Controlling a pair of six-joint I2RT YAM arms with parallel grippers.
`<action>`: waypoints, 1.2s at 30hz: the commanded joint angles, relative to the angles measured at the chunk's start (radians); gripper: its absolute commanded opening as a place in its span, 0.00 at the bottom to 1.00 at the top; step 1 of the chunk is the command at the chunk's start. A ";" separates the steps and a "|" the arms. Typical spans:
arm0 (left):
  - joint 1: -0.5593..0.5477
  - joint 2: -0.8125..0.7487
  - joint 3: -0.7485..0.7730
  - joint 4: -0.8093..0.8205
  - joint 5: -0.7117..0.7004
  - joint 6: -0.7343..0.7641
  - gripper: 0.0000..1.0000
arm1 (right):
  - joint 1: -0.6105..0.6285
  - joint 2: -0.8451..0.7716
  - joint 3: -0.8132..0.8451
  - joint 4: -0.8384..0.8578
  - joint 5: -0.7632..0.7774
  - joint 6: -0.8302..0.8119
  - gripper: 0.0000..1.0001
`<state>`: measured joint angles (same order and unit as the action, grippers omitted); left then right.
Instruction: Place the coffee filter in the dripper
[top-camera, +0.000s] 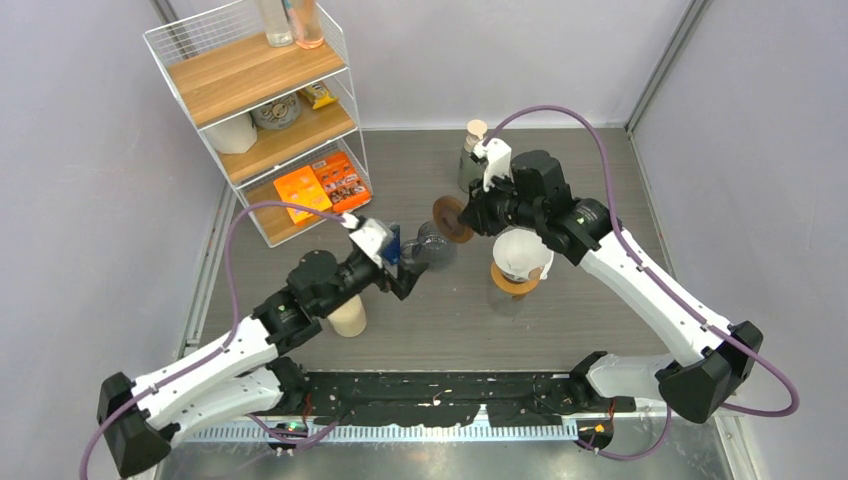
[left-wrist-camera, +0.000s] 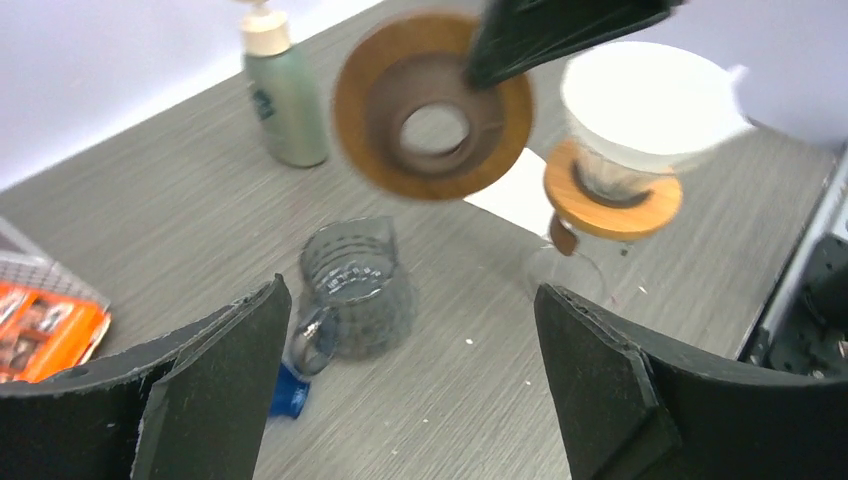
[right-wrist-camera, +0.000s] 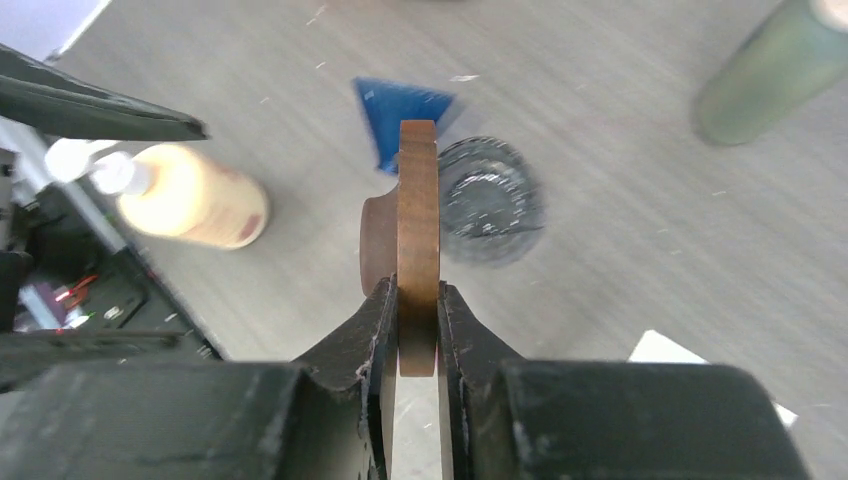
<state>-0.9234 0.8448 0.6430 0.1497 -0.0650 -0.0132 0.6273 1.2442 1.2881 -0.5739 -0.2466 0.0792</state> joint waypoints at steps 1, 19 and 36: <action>0.152 -0.095 -0.055 0.022 0.086 -0.231 0.99 | 0.018 0.019 0.072 0.145 0.250 -0.124 0.05; 0.261 -0.315 0.007 -0.639 -0.495 -0.521 1.00 | 0.268 0.250 -0.043 0.449 0.696 -0.810 0.05; 0.261 -0.400 -0.136 -0.497 -0.482 -0.501 1.00 | 0.383 0.371 -0.092 0.387 0.903 -0.808 0.08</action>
<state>-0.6655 0.4637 0.5133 -0.4152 -0.5125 -0.4980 0.9974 1.6127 1.2015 -0.2138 0.6018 -0.7456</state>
